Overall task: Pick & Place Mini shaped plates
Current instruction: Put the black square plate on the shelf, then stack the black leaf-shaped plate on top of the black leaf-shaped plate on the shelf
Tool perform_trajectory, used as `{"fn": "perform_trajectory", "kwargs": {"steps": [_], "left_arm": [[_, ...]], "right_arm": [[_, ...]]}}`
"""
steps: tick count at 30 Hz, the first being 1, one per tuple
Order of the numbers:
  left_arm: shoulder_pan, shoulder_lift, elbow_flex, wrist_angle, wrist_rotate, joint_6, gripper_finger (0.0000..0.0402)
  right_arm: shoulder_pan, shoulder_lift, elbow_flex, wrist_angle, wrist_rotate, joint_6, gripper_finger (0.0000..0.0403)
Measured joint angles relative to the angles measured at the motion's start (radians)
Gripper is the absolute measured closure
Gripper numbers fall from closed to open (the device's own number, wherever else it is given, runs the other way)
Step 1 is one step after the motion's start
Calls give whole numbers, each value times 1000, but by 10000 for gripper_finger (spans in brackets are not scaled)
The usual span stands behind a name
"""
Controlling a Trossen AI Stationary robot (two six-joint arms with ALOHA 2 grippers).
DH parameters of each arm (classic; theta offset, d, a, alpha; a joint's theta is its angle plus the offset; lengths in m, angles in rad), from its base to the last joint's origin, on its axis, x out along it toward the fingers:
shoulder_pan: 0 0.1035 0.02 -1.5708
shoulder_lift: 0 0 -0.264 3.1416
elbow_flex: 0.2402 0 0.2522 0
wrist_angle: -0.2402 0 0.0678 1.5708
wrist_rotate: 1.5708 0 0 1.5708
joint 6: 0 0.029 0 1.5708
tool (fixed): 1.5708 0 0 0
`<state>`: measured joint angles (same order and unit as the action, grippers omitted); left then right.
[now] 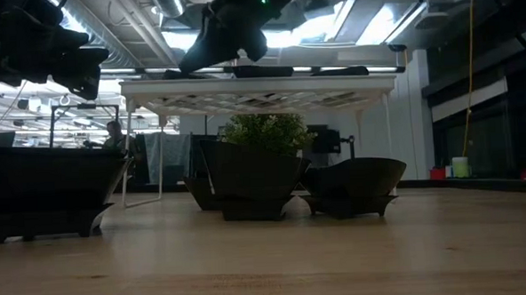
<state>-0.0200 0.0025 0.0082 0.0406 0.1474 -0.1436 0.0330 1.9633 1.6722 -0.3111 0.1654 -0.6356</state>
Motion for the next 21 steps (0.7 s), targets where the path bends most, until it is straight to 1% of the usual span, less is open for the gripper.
{"fn": "perform_trajectory", "kwargs": {"steps": [5, 13, 15, 17, 21], "left_arm": [[0, 0, 0, 0, 0, 0, 258], [0, 0, 0, 0, 0, 0, 258], [0, 0, 0, 0, 0, 0, 258], [0, 0, 0, 0, 0, 0, 258], [0, 0, 0, 0, 0, 0, 258]], "right_arm": [[0, 0, 0, -26, -1, 75, 280], [18, -1, 0, -83, 0, 86, 222], [25, -11, 0, -88, -9, 85, 211], [33, -32, 0, -86, -41, 84, 204], [55, -86, 0, -85, -53, 114, 198]]}}
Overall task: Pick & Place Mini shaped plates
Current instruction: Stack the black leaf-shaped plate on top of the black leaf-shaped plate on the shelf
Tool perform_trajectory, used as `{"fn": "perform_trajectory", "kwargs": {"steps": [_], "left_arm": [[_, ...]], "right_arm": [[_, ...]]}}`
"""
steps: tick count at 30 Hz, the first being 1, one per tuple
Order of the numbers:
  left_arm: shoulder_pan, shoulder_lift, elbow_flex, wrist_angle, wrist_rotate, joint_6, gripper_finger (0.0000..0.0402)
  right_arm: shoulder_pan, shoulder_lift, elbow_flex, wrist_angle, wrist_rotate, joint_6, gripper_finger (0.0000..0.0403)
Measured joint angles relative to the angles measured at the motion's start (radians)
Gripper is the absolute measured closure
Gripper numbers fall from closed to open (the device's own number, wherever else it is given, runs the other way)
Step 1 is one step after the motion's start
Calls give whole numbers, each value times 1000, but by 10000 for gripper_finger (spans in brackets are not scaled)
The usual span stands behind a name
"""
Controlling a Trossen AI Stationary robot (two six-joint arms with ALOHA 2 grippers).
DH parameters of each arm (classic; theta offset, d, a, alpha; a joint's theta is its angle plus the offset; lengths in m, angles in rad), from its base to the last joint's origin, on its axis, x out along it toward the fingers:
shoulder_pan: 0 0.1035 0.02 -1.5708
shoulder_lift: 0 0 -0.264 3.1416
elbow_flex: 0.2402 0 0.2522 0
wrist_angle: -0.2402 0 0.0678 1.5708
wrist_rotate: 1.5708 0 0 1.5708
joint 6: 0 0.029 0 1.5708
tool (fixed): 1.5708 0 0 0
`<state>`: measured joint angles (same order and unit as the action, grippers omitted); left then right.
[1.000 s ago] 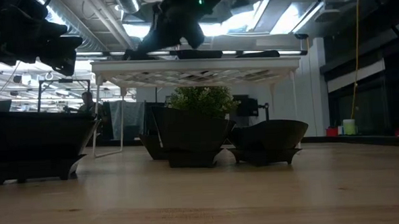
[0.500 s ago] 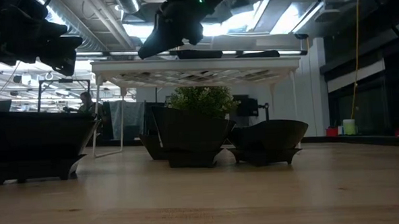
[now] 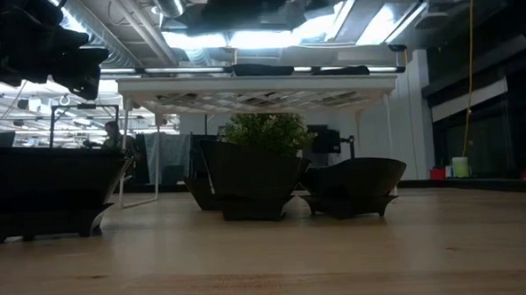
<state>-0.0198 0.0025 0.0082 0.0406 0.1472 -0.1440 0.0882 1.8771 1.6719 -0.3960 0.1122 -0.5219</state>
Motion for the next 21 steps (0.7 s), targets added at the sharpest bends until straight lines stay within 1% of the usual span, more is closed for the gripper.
{"fn": "perform_trajectory", "kwargs": {"steps": [7, 10, 14, 16, 21], "left_arm": [[0, 0, 0, 0, 0, 0, 258], [0, 0, 0, 0, 0, 0, 258], [0, 0, 0, 0, 0, 0, 258], [0, 0, 0, 0, 0, 0, 258], [0, 0, 0, 0, 0, 0, 258]], "right_arm": [[66, -78, 0, -97, 0, 58, 198], [110, -86, 0, -137, 3, 75, 198], [173, -89, -1, -211, 95, 77, 198], [199, -93, -1, -249, 124, 81, 198], [247, -95, -1, -333, 120, 147, 198]]}}
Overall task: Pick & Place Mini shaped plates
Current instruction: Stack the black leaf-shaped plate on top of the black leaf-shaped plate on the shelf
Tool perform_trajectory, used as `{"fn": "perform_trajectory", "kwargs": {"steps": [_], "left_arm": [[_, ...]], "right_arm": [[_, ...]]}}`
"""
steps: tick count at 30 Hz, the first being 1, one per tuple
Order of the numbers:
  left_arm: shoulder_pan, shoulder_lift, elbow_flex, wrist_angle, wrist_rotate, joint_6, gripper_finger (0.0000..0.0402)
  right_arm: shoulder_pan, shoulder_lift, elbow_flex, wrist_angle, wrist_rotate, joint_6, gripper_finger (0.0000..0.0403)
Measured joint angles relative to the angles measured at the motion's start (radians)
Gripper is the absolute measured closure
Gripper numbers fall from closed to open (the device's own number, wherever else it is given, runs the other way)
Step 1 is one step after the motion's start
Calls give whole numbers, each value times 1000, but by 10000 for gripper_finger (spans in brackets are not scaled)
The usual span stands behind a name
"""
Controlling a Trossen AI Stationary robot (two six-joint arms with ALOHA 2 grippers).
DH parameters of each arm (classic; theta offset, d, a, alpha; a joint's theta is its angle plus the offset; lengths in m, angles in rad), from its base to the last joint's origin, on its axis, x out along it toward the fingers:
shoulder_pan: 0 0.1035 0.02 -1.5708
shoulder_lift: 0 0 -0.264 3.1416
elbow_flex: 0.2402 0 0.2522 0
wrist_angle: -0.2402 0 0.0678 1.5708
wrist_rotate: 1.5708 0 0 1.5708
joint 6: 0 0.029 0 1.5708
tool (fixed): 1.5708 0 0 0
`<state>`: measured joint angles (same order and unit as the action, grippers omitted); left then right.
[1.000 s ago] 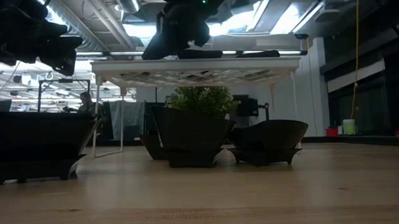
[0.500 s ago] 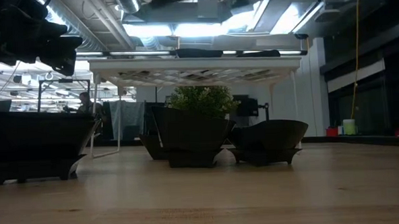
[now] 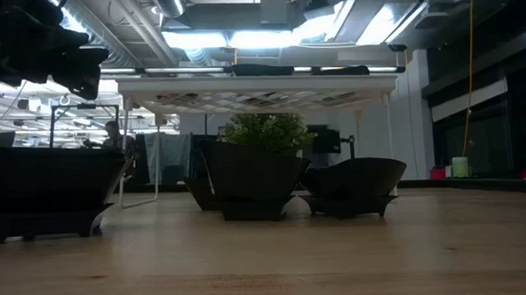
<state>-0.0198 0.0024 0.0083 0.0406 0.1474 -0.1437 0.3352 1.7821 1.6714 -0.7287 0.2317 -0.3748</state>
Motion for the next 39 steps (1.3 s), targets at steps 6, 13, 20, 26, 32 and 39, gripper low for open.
{"fn": "perform_trajectory", "kwargs": {"steps": [6, 13, 20, 26, 32, 39], "left_arm": [[0, 0, 0, 0, 0, 0, 258], [0, 0, 0, 0, 0, 0, 258], [0, 0, 0, 0, 0, 0, 258], [0, 0, 0, 0, 0, 0, 258], [0, 0, 0, 0, 0, 0, 258], [0, 0, 0, 1, 0, 0, 258]], "right_arm": [[50, -1, -10, -92, 3, 95, 198], [118, -1, -10, -196, 19, 227, 198], [193, -1, -10, -331, 103, 342, 198], [241, -46, -179, -217, 117, 452, 198], [266, -77, -315, -53, 125, 708, 198], [284, -51, -315, -18, 180, 839, 198]]}}
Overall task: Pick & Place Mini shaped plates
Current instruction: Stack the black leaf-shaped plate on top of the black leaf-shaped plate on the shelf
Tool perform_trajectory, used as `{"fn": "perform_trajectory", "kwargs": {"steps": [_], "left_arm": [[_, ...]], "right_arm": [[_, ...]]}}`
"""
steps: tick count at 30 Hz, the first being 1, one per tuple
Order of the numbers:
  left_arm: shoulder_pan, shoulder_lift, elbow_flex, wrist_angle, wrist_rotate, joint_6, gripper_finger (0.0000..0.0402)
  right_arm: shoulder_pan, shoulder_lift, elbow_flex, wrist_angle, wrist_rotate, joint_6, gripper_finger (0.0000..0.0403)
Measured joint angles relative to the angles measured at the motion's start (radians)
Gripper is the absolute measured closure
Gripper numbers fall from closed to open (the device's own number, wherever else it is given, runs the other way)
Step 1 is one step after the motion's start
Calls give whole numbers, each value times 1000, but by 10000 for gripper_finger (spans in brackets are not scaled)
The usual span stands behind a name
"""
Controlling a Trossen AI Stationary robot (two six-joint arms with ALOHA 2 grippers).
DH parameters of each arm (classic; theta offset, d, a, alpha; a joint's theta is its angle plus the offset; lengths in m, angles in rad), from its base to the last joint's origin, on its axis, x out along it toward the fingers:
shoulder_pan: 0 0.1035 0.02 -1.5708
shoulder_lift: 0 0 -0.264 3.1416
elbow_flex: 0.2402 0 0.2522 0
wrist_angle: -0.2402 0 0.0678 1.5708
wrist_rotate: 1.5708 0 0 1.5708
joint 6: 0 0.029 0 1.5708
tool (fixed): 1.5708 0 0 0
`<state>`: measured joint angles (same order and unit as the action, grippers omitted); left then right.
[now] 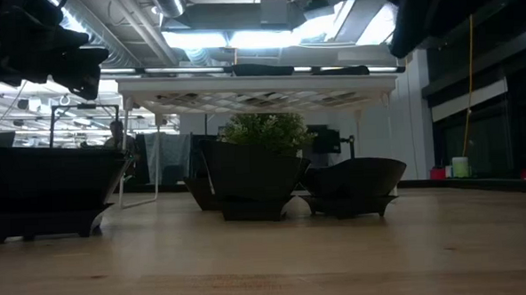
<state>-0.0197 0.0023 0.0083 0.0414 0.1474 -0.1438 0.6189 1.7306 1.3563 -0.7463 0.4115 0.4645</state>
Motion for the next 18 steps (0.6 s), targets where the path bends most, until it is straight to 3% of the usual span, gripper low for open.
{"fn": "perform_trajectory", "kwargs": {"steps": [7, 18], "left_arm": [[0, 0, 0, 0, 0, 0, 258], [0, 0, 0, 0, 0, 0, 258]], "right_arm": [[-1, 68, 0, 114, 7, -34, 198], [0, 103, 0, 115, 71, -104, 198]]}}
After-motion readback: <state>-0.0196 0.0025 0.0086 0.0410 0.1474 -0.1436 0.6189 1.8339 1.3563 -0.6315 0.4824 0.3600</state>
